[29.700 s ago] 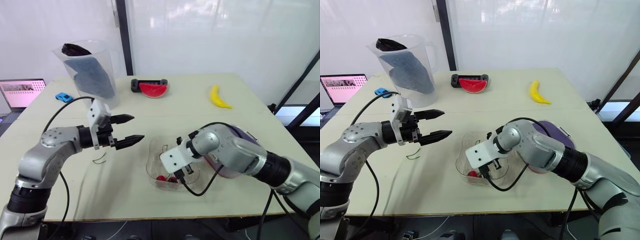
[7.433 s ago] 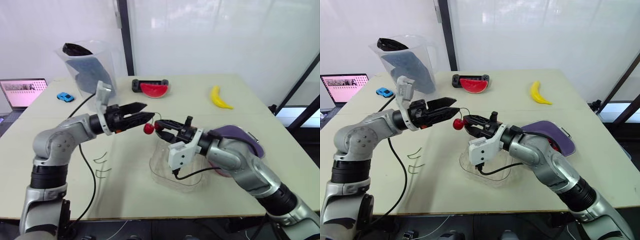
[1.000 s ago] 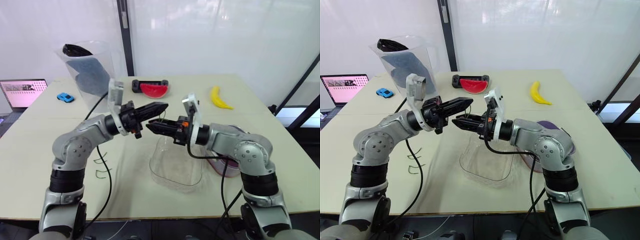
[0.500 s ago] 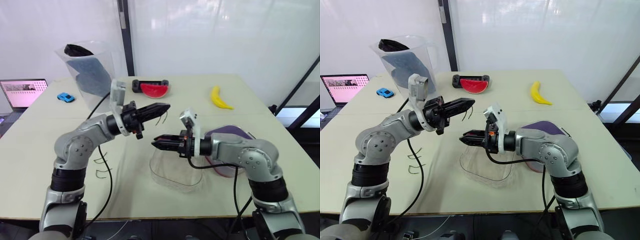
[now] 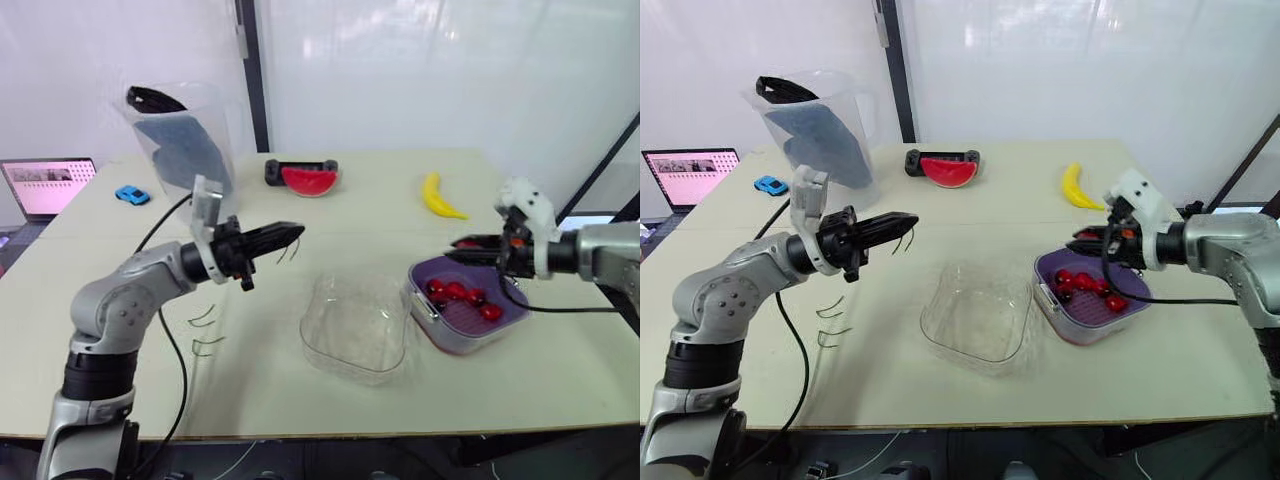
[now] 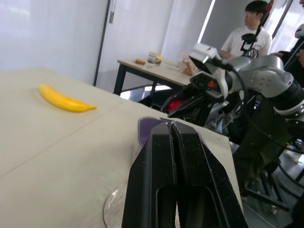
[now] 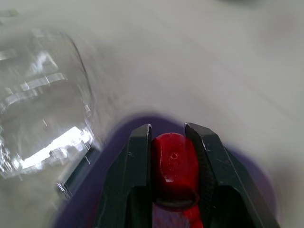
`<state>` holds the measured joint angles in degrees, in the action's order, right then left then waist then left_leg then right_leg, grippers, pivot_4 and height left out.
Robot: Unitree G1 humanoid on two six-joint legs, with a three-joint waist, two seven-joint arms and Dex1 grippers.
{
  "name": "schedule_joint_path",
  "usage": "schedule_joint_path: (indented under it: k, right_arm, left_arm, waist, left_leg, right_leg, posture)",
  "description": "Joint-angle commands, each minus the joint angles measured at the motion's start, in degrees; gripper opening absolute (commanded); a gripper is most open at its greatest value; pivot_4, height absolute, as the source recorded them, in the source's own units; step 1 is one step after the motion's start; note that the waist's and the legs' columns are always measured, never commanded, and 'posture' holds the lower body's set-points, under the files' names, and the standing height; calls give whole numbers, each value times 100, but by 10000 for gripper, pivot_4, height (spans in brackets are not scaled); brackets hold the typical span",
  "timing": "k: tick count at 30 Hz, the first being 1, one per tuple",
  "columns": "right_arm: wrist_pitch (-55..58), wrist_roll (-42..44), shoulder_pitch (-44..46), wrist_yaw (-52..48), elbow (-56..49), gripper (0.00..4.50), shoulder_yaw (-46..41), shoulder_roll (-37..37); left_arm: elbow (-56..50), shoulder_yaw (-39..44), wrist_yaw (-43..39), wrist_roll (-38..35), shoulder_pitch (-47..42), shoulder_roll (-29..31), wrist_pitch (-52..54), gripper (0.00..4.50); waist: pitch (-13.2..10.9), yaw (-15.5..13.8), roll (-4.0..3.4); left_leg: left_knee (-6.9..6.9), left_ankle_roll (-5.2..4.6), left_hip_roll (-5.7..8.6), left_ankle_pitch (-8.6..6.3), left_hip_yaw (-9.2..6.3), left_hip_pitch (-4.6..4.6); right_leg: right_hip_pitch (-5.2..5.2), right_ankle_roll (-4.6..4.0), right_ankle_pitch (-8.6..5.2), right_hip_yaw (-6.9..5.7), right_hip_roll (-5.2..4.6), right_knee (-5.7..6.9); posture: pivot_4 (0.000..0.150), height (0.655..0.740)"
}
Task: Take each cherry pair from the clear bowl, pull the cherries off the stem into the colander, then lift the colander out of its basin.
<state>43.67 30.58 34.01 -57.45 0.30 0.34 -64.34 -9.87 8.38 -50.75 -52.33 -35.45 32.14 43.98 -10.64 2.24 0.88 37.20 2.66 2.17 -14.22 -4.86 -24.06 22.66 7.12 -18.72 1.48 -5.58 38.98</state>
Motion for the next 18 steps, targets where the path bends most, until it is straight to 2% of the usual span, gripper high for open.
schedule_joint_path:
  k: [1,4,5,7,12,15,18]
  right_arm:
    - [-329,-412,-241,-319,97,10347,87,-192]
    - [-159,-406,-428,-447,73,10347,25,-174]
    - [-154,-425,-440,-467,73,13213,-3,-157]
    - [-173,-477,-432,-529,79,19638,-31,-155]
    - [-372,-538,-15,-928,88,43755,-155,-347]
    - [-469,-264,428,-1325,-107,44483,-270,-315]
    - [280,815,1361,-1455,-606,44483,-490,247]
  left_arm:
    - [-342,204,-12,-59,173,118,-73,0]
    - [-460,264,79,-126,294,146,-23,0]
    - [-479,281,106,-145,320,156,-7,0]
    - [-498,301,136,-172,359,182,10,0]
    - [-516,357,128,-172,425,294,48,0]
    - [-552,427,135,-160,511,416,66,0]
    - [-618,527,225,-135,723,601,136,0]
  waist:
    - [0,6,-1]
    - [-1,-6,-2]
    - [-1,-8,-2]
    - [-1,-17,-2]
    - [-3,-26,-6]
    - [-4,-23,-7]
    - [-6,35,-11]
  left_leg:
    - [-4,0,-1,0,-1,0]
    - [-4,0,-2,0,-1,-1]
    - [-2,0,-3,0,-1,-1]
    - [2,1,-2,1,-2,-1]
    - [2,1,-2,0,-1,-1]
    - [1,1,-2,0,-2,0]
    - [-5,1,-4,0,-1,1]
  right_leg:
    - [2,0,0,1,0,0]
    - [3,0,0,2,-2,-1]
    - [3,0,0,3,-2,-1]
    - [0,0,0,3,-2,0]
    - [0,0,0,3,-2,-1]
    - [0,0,0,2,-2,-1]
    - [3,0,0,3,-1,-1]
  posture:
    - [1500,7400]
    - [1500,7400]
    - [1500,7400]
    - [1500,7400]
    - [1500,7400]
    - [1500,7400]
    - [1500,7400]
